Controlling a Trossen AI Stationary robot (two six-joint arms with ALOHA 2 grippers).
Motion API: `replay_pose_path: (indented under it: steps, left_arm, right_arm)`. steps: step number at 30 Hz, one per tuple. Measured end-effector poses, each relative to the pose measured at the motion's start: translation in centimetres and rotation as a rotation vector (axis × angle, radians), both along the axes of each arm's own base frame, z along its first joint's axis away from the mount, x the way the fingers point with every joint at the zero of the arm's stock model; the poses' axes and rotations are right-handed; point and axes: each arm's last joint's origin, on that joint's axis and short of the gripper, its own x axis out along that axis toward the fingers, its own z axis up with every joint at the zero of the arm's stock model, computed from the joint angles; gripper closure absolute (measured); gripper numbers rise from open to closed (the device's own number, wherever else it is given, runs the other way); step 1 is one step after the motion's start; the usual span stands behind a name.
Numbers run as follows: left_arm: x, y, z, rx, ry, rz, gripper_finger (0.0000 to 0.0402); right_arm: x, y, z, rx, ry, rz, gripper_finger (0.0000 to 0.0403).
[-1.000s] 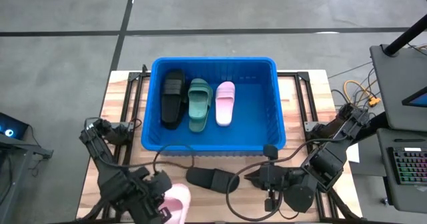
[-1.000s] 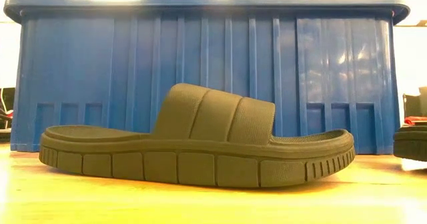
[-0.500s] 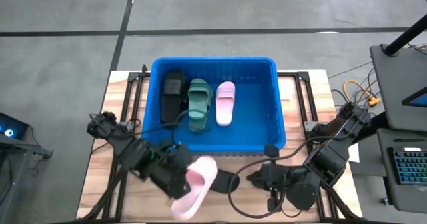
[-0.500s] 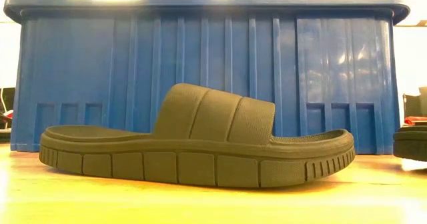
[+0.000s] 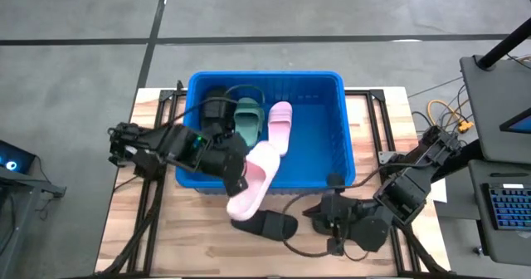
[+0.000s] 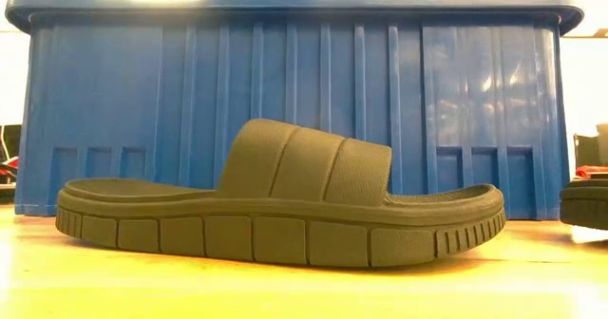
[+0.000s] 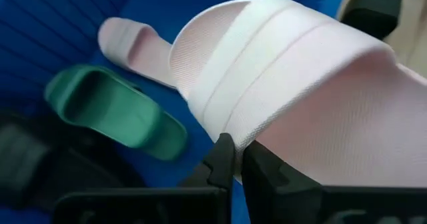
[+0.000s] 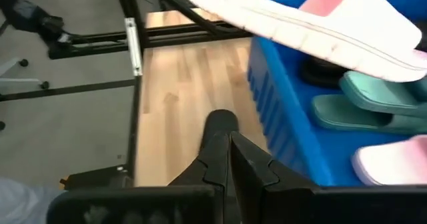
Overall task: Pick and place slides into bin
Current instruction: Put the pink slipper into the blue bin
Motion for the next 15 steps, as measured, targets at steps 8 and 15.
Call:
replay_pose_path:
  steps: [8,15]
  left_arm:
    - [1.6,3.7,-0.5,0.098,0.067,-0.017,0.0401]
    - [4.3,7.1,-1.7,0.18,0.095,-0.04,0.0401]
  right_arm:
    - [0.2,-3.3,0.4,-0.054,0.028,-0.136,0.0394]
    - [1.0,-5.3,0.6,-0.092,0.04,-0.178,0.0394]
